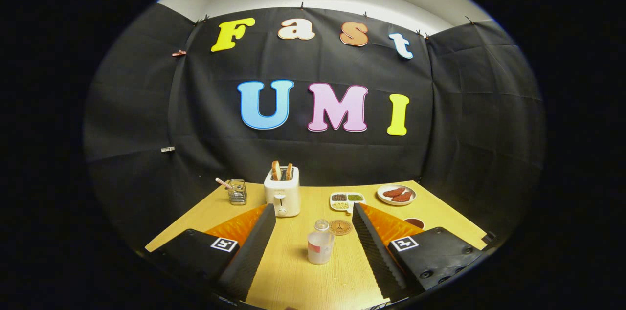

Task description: Take the bottle from table, then pour the juice into the cup, finally place the bottle on the coaster

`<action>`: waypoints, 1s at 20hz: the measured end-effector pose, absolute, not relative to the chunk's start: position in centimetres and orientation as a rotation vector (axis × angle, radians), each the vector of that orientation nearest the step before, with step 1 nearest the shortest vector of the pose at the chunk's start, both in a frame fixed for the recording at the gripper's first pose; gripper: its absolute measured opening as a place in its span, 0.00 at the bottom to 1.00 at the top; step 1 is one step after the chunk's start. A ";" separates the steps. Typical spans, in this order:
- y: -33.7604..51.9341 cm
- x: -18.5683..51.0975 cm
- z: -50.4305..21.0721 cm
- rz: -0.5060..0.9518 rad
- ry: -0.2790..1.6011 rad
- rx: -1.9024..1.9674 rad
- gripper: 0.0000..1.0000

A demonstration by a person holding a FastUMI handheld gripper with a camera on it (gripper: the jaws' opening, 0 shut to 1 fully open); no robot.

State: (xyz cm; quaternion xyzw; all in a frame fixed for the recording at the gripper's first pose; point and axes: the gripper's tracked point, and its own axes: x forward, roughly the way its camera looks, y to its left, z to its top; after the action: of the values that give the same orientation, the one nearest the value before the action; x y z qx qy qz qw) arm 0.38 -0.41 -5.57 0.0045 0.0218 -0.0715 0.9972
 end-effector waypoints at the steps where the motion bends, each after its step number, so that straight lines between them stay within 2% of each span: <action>1: -0.4 0.6 -5.9 -0.155 0.046 0.009 0.97; 14: -1.2 4.2 -12.3 -0.281 0.088 0.065 0.97; 20: -0.7 6.9 -16.7 -0.240 0.085 -0.004 0.97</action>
State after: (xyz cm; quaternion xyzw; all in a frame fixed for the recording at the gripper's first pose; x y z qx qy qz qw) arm 6.88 -0.74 -16.74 -0.0020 0.0425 -0.1199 0.9919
